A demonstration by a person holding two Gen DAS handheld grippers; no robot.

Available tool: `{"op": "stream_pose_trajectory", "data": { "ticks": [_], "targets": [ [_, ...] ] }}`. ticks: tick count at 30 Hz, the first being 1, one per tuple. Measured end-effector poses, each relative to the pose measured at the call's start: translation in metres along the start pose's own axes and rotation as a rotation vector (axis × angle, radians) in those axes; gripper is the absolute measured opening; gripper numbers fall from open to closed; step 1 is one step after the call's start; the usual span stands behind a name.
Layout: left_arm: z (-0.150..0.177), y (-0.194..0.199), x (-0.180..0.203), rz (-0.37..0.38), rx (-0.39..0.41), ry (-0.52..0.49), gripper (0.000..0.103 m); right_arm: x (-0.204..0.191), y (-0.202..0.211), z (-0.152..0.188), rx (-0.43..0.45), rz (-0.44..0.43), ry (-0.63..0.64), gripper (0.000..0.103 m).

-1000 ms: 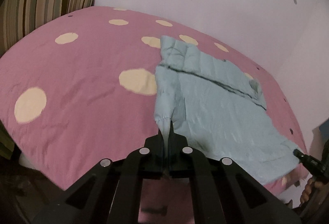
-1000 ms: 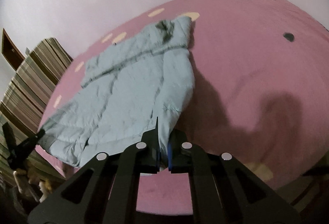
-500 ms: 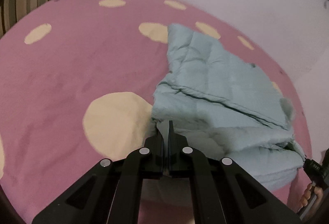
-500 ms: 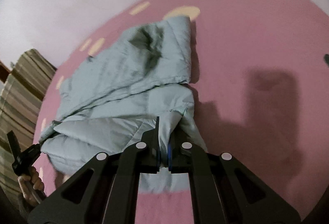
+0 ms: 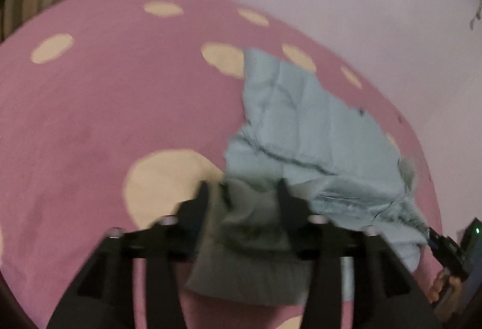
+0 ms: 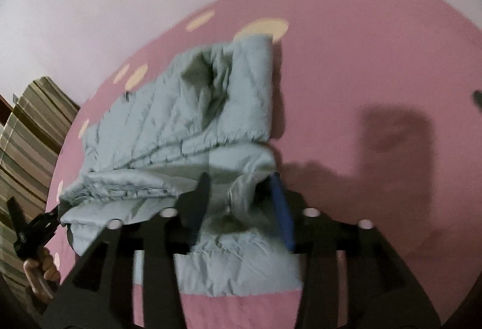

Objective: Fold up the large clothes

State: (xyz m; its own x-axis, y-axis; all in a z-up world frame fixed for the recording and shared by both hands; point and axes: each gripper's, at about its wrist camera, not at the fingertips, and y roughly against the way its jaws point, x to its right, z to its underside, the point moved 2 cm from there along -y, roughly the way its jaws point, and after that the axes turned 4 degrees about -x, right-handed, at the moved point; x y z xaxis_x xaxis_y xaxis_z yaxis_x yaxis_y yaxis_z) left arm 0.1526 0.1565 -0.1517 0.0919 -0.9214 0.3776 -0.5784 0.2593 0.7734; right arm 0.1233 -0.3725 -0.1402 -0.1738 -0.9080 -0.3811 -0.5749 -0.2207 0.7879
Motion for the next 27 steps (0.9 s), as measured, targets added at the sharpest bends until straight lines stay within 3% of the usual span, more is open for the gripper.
{"op": "stream_pose_trajectory", "data": {
  "ticks": [2,6,16,24,27],
  "targets": [
    [-0.001,0.021,-0.003,0.016,0.054,-0.005,0.057,0.002,0.013,-0.001,0.027,0.004,0.006,0.050],
    [0.005,0.035,-0.010,0.009,0.088,-0.031,0.061,0.009,0.024,0.007,0.028,0.020,0.024,0.051],
    [0.022,0.006,-0.010,-0.008,0.009,-0.136,0.062,0.005,0.004,0.016,-0.021,0.038,0.094,0.056],
    [-0.002,-0.026,0.000,0.057,-0.041,-0.186,0.062,-0.008,-0.025,-0.013,-0.022,0.035,0.194,0.058],
    [-0.008,-0.042,0.008,0.089,-0.077,-0.224,0.070,-0.009,-0.036,-0.020,-0.033,0.034,0.221,0.058]
  ]
}}
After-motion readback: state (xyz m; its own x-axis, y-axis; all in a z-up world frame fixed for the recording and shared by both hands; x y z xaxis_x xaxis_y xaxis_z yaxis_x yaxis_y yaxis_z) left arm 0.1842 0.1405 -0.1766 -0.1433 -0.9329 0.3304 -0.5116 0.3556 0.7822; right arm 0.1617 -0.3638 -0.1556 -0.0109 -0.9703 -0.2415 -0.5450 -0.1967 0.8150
